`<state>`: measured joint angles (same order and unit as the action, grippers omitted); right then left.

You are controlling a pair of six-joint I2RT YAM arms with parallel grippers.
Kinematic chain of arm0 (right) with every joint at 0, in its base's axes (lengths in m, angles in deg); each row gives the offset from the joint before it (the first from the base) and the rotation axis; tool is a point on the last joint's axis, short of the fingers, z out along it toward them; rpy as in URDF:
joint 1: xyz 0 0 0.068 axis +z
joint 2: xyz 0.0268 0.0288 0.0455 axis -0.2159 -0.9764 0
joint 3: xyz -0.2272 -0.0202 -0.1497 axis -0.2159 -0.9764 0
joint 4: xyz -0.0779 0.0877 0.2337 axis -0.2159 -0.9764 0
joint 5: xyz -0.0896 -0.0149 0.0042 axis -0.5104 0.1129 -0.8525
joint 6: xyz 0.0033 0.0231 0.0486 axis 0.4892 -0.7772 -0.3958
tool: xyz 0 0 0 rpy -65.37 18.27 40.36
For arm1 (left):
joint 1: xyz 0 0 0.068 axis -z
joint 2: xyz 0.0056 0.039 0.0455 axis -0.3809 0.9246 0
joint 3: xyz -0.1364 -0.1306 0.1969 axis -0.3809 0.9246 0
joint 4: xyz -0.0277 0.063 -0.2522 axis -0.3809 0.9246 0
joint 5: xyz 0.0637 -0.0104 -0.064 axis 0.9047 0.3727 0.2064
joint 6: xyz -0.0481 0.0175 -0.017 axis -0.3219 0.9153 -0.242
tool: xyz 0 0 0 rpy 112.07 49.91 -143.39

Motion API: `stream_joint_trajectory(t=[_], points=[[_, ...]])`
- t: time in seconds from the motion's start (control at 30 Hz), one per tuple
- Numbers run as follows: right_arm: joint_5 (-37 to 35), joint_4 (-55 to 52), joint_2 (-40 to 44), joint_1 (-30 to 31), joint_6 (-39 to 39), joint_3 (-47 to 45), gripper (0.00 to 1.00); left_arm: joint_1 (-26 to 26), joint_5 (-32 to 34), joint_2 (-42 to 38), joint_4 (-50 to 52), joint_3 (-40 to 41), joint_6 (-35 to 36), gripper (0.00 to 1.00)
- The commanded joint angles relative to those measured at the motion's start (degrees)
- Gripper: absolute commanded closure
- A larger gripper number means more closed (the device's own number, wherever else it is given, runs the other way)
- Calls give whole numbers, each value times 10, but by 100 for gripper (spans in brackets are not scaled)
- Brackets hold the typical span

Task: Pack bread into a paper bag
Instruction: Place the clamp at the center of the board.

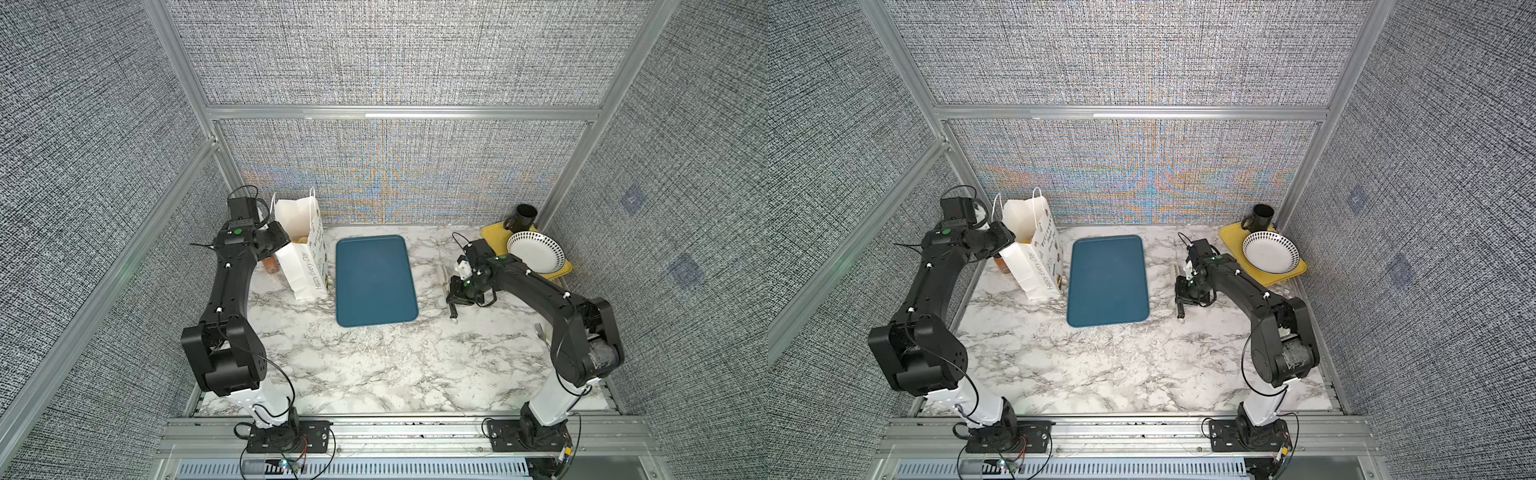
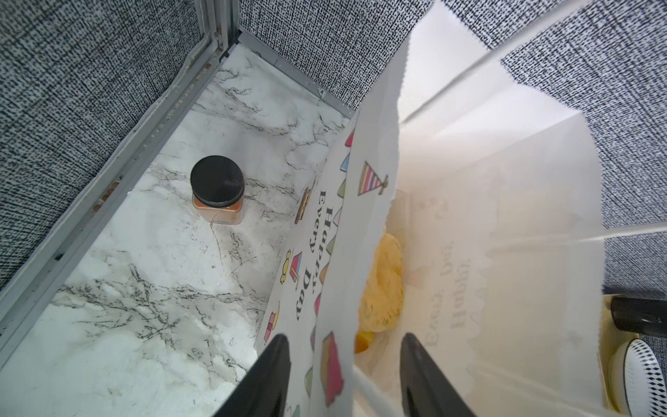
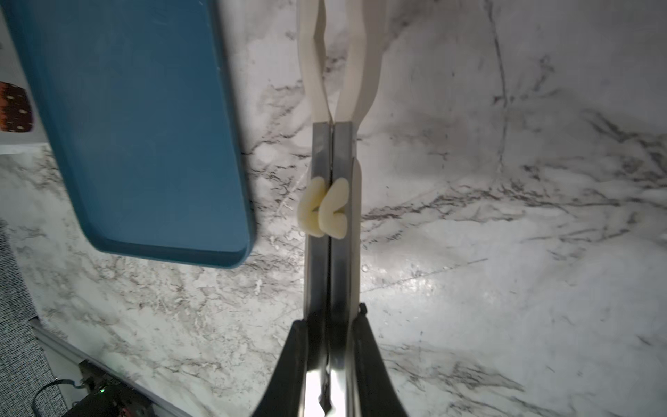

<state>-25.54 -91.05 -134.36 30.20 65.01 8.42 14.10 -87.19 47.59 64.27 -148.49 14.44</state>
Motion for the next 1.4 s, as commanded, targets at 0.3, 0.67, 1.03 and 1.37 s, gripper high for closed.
stream_joint_trajectory(t=[0.3,0.67,1.03,1.37], points=[[-43,66,-66,4,-33,-38,100,-1,15,-35,0,9,17,1],[-54,65,-107,6,-31,-10,100,0,15,-138,37,31,29,1],[-120,95,-106,47,-75,-28,1,1,5,-500,-88,390,20,1],[-287,190,209,86,-100,-134,1,3,-11,-597,-233,551,149,1]])
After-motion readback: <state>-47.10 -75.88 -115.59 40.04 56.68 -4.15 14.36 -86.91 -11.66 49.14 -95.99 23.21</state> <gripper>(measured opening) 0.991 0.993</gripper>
